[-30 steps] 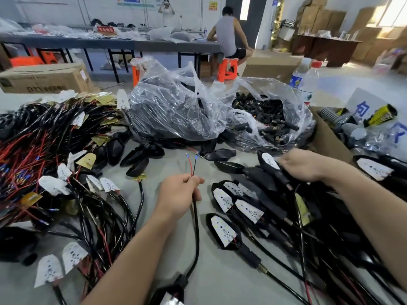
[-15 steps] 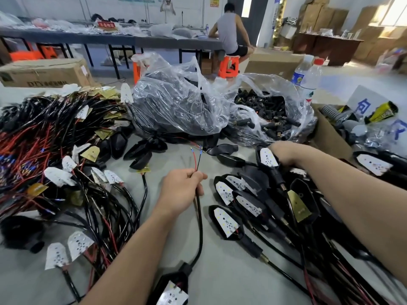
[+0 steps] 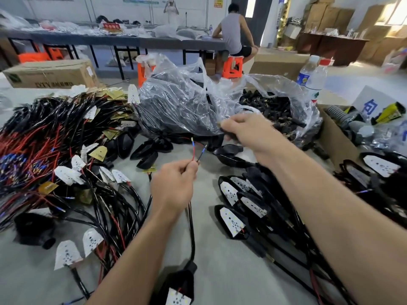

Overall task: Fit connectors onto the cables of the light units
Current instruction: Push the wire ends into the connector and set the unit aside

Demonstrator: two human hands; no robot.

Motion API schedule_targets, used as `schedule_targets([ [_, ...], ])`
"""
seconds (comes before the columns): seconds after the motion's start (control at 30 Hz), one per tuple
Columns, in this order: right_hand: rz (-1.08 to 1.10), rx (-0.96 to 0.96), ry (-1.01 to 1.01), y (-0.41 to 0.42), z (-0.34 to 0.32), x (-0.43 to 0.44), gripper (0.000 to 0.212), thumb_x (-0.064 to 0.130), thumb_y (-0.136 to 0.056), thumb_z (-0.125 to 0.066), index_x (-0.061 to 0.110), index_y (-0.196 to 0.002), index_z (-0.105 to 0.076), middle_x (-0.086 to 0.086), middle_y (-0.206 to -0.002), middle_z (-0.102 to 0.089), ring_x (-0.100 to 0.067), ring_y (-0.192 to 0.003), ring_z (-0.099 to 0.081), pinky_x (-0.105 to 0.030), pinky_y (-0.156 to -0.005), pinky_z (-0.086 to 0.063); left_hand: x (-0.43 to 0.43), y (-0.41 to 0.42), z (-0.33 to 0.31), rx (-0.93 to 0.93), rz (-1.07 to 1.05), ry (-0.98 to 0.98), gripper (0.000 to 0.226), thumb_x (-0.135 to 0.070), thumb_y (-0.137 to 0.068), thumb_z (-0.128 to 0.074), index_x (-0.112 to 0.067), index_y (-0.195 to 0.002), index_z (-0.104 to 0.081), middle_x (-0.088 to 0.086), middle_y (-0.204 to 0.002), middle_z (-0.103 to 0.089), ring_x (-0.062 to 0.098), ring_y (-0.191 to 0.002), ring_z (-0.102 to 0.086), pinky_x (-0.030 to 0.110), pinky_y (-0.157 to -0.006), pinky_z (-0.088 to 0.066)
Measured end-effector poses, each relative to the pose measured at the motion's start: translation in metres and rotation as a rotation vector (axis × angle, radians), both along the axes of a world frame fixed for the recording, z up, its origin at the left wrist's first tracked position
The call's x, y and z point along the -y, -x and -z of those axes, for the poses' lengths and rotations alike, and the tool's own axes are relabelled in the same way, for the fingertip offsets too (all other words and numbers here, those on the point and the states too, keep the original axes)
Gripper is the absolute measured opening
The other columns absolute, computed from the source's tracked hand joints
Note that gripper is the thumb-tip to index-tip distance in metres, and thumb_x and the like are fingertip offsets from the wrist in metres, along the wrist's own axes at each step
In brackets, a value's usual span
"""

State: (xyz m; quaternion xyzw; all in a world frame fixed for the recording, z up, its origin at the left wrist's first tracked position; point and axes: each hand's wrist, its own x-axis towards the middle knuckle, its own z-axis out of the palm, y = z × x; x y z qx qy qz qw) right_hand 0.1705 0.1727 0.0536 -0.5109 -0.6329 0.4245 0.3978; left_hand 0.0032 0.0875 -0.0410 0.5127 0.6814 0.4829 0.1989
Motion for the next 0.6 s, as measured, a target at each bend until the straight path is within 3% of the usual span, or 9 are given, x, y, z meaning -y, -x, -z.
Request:
schedule_targets([
  [0.07, -0.075, -0.115, 0.087, 0.023, 0.015, 0.018, 0.022, 0.018, -0.099, -0.059, 0.018, -0.086, -0.075, 0.002, -0.060, -0.067, -0.006, -0.054, -0.057, -0.015, -0.048, -0.042, 0.002, 0.006, -0.007, -0.017, -0.007, -0.030, 0.013, -0.037, -0.092, -0.066, -0.033, -0.091, -0.078, -0.009, -0.076, -0.073, 0.010, -0.075, -0.063, 0.033, -0.073, -0.050],
  [0.13, -0.071, -0.209, 0.133, 0.039, 0.036, 0.033, 0.028, 0.017, -0.100, -0.053, 0.020, -0.085, -0.076, 0.003, -0.062, -0.068, -0.003, -0.053, -0.056, -0.017, -0.047, -0.036, 0.005, 0.013, -0.008, 0.014, 0.044, -0.008, 0.012, -0.024, -0.091, -0.071, -0.028, -0.092, -0.082, -0.015, -0.059, -0.065, 0.002, -0.058, -0.055, 0.018, -0.056, -0.042],
  [0.2, -0.021, -0.314, 0.201, 0.049, 0.055, 0.043, 0.027, 0.017, -0.100, -0.052, 0.019, -0.086, -0.075, 0.001, -0.067, -0.071, -0.008, -0.058, -0.055, -0.020, -0.048, -0.033, 0.011, 0.018, -0.004, 0.005, 0.075, 0.004, 0.020, -0.014, -0.088, -0.072, -0.029, -0.099, -0.080, -0.009, -0.049, -0.051, 0.005, -0.046, -0.042, 0.016, -0.047, -0.034],
  [0.3, 0.016, -0.519, 0.267, 0.055, 0.075, 0.052, 0.019, 0.012, -0.100, -0.055, 0.013, -0.087, -0.069, -0.005, -0.070, -0.072, -0.014, -0.058, -0.050, -0.021, -0.049, -0.037, 0.022, 0.023, 0.008, 0.004, 0.064, -0.007, 0.029, -0.010, -0.083, -0.075, -0.027, -0.106, -0.077, 0.004, -0.059, -0.062, 0.006, -0.049, -0.046, 0.021, -0.057, -0.043],
  [0.37, 0.023, -0.596, 0.251, 0.056, 0.083, 0.054, 0.017, 0.007, -0.101, -0.053, 0.012, -0.090, -0.066, -0.006, -0.069, -0.071, -0.015, -0.056, -0.053, -0.022, -0.051, -0.045, 0.027, 0.024, 0.013, -0.009, 0.081, 0.027, 0.027, -0.015, -0.081, -0.077, -0.032, -0.102, -0.076, -0.008, -0.061, -0.070, 0.004, -0.055, -0.059, 0.028, -0.068, -0.052],
  [0.43, 0.049, -0.640, 0.233, 0.057, 0.088, 0.056, 0.019, 0.002, -0.102, -0.049, 0.012, -0.093, -0.063, -0.007, -0.067, -0.070, -0.017, -0.057, -0.057, -0.024, -0.055, -0.050, 0.028, 0.024, 0.015, -0.094, 0.057, 0.050, 0.019, -0.023, -0.081, -0.077, -0.033, -0.098, -0.079, -0.017, -0.075, -0.076, 0.005, -0.075, -0.071, 0.032, -0.079, -0.056],
  [0.5, 0.081, -0.639, 0.215, 0.057, 0.091, 0.056, 0.022, 0.000, -0.103, -0.046, 0.012, -0.094, -0.062, -0.008, -0.068, -0.070, -0.018, -0.057, -0.058, -0.026, -0.057, -0.052, 0.027, 0.026, 0.015, -0.179, -0.022, 0.005, 0.020, -0.021, -0.084, -0.075, -0.034, -0.098, -0.081, -0.016, -0.093, -0.078, 0.007, -0.090, -0.071, 0.027, -0.084, -0.053],
  [0.6, 0.117, -0.610, 0.174, 0.054, 0.093, 0.055, 0.024, -0.001, -0.103, -0.045, 0.011, -0.095, -0.064, -0.006, -0.066, -0.069, -0.017, -0.055, -0.058, -0.025, -0.055, -0.052, 0.028, 0.028, 0.013, -0.201, -0.070, -0.083, 0.027, -0.012, -0.088, -0.071, -0.033, -0.102, -0.082, -0.016, -0.098, -0.078, 0.002, -0.091, -0.068, 0.007, -0.077, -0.043],
])
